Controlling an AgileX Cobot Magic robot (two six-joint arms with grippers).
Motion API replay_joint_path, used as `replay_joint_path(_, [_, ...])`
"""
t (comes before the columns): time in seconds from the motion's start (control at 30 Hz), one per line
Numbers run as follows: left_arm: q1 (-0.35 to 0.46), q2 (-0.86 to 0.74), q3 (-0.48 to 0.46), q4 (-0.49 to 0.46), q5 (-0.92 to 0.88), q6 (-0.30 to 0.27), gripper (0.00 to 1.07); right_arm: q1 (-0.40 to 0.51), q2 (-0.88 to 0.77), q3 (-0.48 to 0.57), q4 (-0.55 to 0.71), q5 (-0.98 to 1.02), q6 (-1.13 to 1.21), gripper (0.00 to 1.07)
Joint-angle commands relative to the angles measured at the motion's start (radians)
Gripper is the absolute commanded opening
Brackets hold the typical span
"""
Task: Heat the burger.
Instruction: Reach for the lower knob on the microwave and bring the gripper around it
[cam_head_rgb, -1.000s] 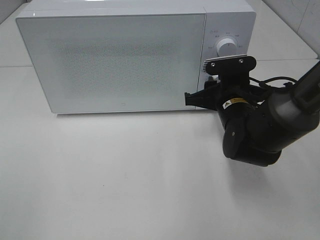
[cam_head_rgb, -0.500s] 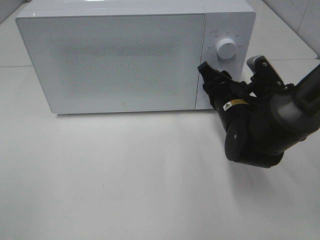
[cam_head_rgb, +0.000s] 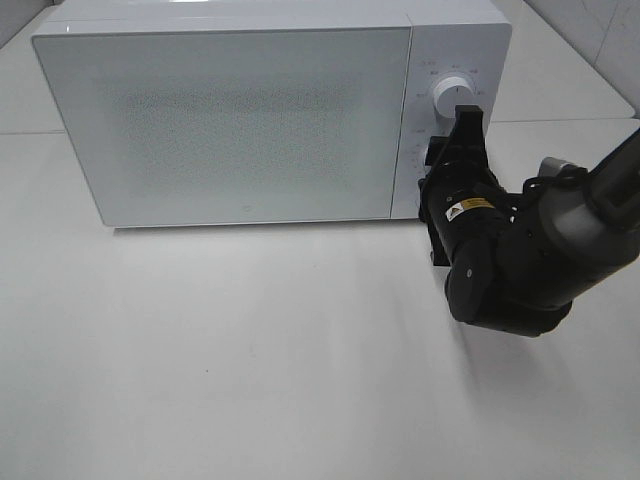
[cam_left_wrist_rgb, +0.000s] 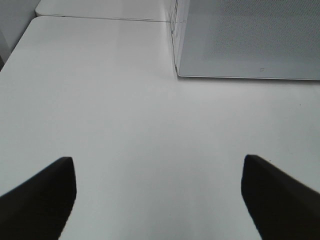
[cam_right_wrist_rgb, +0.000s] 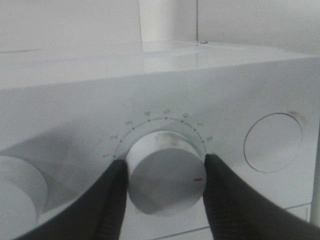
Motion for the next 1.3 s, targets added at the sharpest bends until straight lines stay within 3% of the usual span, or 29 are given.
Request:
replay_joint_path(0.03, [0.002,-0.017,0.001,-0.003,-0.012,-0.006,0.82,-0.004,-0.004,-0.028,-0.042,-0.208,0.113,0.00])
replay_joint_path(0.87, [0.002,-0.017,0.001,-0.003,-0.012,-0.006,0.82,-0.006,-0.004,-0.028,-0.043,-0.210,0.137,0.05])
replay_joint_path(1.3, [0.002,-0.017,0.001,-0.003,-0.012,-0.006,0.82,-0.006,-0.004,-0.028,-0.043,-0.213,0.078,0.39])
